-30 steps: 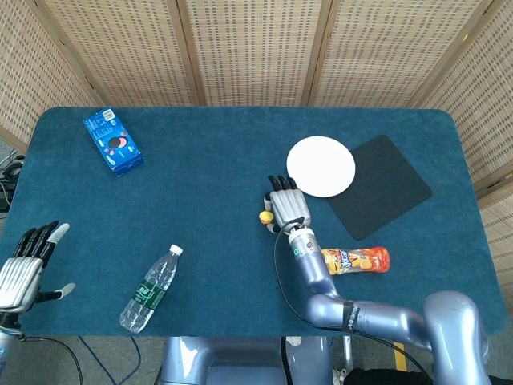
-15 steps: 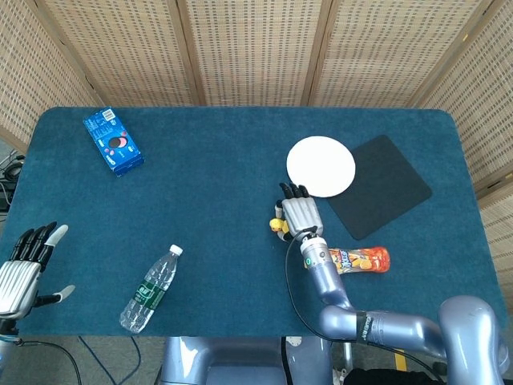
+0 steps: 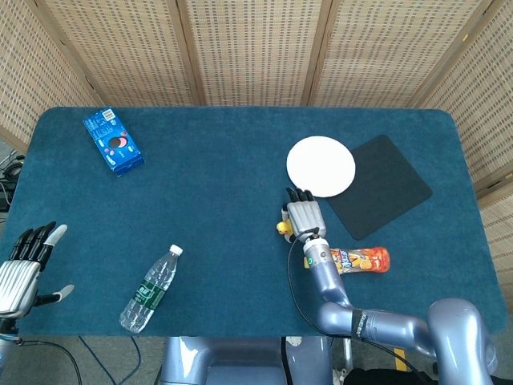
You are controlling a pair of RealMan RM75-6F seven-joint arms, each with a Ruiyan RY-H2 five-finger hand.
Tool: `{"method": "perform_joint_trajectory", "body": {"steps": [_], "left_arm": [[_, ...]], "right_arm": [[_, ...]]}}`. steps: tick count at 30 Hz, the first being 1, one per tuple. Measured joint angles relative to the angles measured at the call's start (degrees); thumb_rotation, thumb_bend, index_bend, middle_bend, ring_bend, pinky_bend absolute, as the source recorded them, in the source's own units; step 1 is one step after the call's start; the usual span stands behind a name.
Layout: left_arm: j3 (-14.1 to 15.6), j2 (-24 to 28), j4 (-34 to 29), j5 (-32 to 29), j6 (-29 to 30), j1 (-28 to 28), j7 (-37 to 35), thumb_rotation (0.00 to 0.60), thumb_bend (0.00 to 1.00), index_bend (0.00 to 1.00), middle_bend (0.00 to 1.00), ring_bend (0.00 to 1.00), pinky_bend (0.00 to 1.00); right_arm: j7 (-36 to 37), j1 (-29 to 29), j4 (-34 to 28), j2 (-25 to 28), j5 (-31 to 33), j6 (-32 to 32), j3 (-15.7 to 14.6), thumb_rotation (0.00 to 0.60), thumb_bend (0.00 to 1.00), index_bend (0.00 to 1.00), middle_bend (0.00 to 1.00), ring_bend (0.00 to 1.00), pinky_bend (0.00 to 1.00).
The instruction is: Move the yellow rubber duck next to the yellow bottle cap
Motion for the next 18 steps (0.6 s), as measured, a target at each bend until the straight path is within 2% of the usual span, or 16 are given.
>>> {"method": "perform_joint_trajectory", "body": {"steps": [14,18], "left_arm": [[0.2,-0.1,-0.4,0.4,0.0,0.0,0.8,0.6,0.12,0.0,0.0,0.0,0.0],[0.2,-0.1,-0.4,0.4,0.0,0.0,0.8,0.6,0.12,0.0,0.0,0.0,0.0]], "right_arm": [[-0.2,-0.9,1.0,0.7,-0.1,-0.6,-0.1,0.6,0.2,0.52,0.05,0.0,0.07],[0.0,-1.1,1.2,0.7,-0.5,-0.8,-0.2,0.6,0.18,0.43,0.01,0.0,0.06]]}}
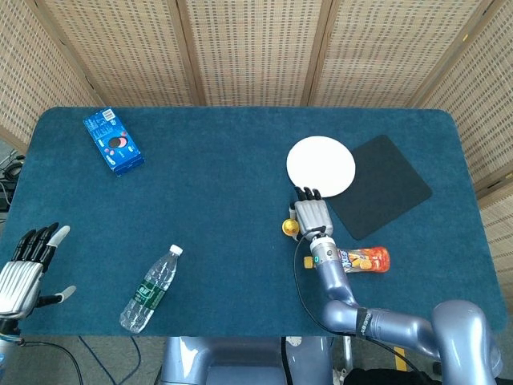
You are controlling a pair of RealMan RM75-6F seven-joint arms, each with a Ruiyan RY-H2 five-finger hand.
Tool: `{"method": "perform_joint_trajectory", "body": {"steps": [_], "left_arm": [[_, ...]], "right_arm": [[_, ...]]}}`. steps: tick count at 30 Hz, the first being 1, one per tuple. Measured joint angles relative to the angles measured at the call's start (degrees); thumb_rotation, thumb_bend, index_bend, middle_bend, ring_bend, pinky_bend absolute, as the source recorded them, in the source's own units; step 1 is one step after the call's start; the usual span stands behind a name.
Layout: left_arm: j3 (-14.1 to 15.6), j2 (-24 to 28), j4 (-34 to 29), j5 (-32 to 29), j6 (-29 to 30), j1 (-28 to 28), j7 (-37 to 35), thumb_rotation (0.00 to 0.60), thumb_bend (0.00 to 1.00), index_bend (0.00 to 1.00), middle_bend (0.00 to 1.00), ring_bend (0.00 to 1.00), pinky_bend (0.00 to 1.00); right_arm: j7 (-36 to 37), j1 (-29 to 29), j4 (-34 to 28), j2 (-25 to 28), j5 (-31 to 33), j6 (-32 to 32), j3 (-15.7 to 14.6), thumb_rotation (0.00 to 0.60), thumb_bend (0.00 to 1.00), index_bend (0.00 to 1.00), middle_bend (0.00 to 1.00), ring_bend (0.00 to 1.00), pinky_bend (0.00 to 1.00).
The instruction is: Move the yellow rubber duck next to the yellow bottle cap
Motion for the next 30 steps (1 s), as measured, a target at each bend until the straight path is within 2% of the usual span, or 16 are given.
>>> {"method": "perform_joint_trajectory", "body": {"steps": [5,9,15,23,27,30], "left_arm": [[0.0,0.0,0.1,0.1,0.0,0.0,0.0,0.6,0.12,0.0,0.0,0.0,0.0],[0.1,0.1,0.1,0.1,-0.1,0.0,0.0,0.6,0.12,0.0,0.0,0.0,0.0],[0.0,0.1,0.0,0.1,0.0,0.0,-0.1,0.6,0.12,0.0,0.0,0.0,0.0],[-0.2,0.2,0.1,-0.5,0.3,0.3,0.3,0.6,0.12,0.0,0.0,0.0,0.0],[-0.3,0.1,0.4,-1.1,-0.1,0.3,0.4,0.6,0.12,0.0,0.0,0.0,0.0],[-0.4,0.1,0.7,-1.6,-0.3,0.4,0.7,0.6,0.12,0.0,0.0,0.0,0.0]], "right_arm": [[0.3,-0.3,-0.4,0.3,-0.5,-0.3,-0.2,0.6,0.14,0.26,0.0,0.0,0.05],[0.4,-0.6,-1.2,0.9,-0.9,-0.2,-0.2,0.6,0.13,0.19,0.0,0.0,0.05],[1.3,-1.3,-4.0,3.1,-3.2,1.7,0.3,0.6,0.13,0.18,0.0,0.0,0.03],[1.5,-3.2,-12.9,8.6,-7.8,6.9,0.7,0.6,0.12,0.17,0.0,0.0,0.0],[2.5,-5.8,-18.5,12.2,-11.9,9.8,-0.7,0.6,0.09,0.17,0.0,0.0,0.0],[4.3,-8.5,-21.1,14.6,-16.3,12.2,-2.9,0.6,0.02,0.14,0.0,0.0,0.0]]}}
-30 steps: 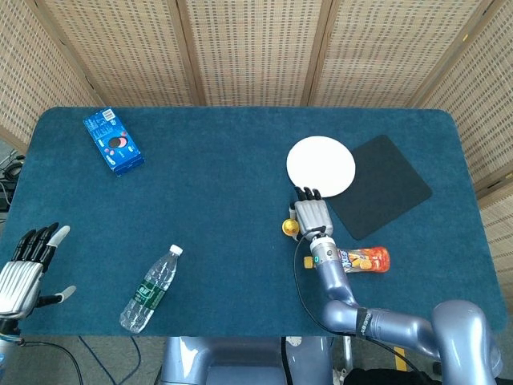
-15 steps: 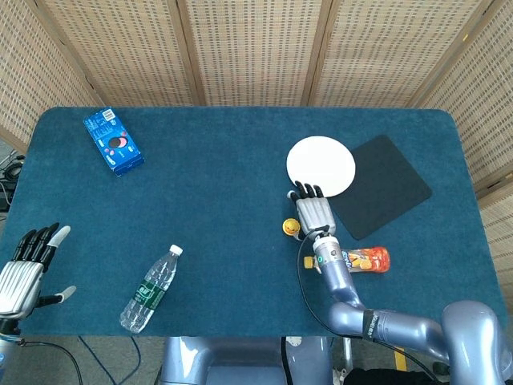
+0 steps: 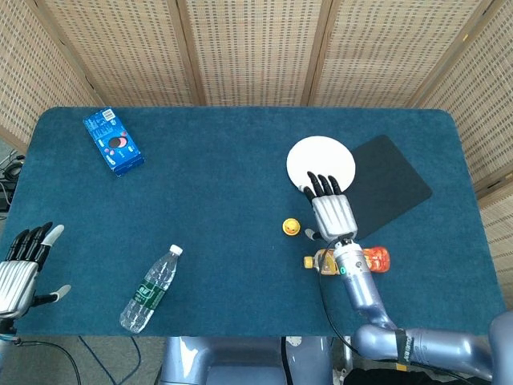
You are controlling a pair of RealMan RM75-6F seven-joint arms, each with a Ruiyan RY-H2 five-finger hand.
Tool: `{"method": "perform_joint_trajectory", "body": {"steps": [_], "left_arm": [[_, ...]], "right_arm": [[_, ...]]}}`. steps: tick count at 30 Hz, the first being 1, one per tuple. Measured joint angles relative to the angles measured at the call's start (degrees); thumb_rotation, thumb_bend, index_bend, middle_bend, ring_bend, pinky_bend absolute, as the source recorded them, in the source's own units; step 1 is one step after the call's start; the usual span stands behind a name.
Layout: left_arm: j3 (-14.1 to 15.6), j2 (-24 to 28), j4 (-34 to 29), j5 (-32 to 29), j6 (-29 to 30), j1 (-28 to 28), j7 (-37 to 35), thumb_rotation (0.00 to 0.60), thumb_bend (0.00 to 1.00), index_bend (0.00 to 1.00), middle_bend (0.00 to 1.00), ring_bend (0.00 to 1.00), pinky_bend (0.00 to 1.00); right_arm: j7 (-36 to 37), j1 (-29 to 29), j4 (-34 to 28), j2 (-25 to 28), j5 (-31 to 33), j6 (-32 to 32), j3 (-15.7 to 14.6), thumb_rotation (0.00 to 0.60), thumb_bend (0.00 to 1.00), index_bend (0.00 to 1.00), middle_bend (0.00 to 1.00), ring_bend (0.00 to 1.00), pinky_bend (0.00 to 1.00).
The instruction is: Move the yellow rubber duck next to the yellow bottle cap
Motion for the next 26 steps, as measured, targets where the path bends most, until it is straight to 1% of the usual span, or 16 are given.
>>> {"method": "perform_joint_trajectory", "body": {"steps": [3,4,7,10,14,19,22,26], "left_arm": [[0.1,0.1,0.3,-0.3,-0.1,0.2,0.4,0.6,0.12,0.0,0.0,0.0,0.0],[0.1,0.1,0.4,-0.3,0.0,0.3,0.4,0.6,0.12,0.0,0.0,0.0,0.0],[0.0,-0.1,0.6,-0.4,0.4,0.4,0.7,0.6,0.12,0.0,0.0,0.0,0.0],[-0.1,-0.2,0.7,-0.5,0.5,0.5,1.0,0.6,0.12,0.0,0.0,0.0,0.0],[-0.1,-0.4,0.8,-0.5,0.8,0.7,1.7,0.6,0.12,0.0,0.0,0.0,0.0],[0.1,-0.7,1.2,-0.4,1.0,1.0,2.2,0.6,0.12,0.0,0.0,0.0,0.0],[0.1,-0.9,1.5,-0.4,1.0,1.1,2.2,0.6,0.12,0.0,0.0,0.0,0.0],[0.1,-0.9,1.7,-0.5,0.9,1.1,1.7,0.6,0.12,0.0,0.0,0.0,0.0]], "right_arm": [[3.1,-3.8,-1.5,2.5,-5.5,3.4,-3.3,0.6,0.0,0.1,0.0,0.0,0.0],[4.8,-5.6,-1.8,3.5,-8.2,5.1,-4.8,0.6,0.0,0.09,0.0,0.0,0.0],[9.8,-10.5,-1.9,6.1,-15.3,9.9,-8.7,0.6,0.0,0.05,0.0,0.0,0.0],[14.7,-15.3,-1.4,8.7,-20.5,14.3,-12.1,0.6,0.0,0.02,0.0,0.0,0.0],[18.7,-20.2,-0.5,11.2,-23.6,18.0,-14.9,0.6,0.0,0.01,0.0,0.0,0.0],[21.6,-25.4,1.3,13.3,-25.3,20.1,-17.6,0.6,0.0,0.01,0.0,0.0,0.0],[23.7,-27.9,2.7,14.3,-25.6,20.1,-18.6,0.6,0.0,0.01,0.0,0.0,0.0],[26.7,-29.7,4.6,14.9,-26.0,20.1,-18.6,0.6,0.0,0.01,0.0,0.0,0.0]]}}
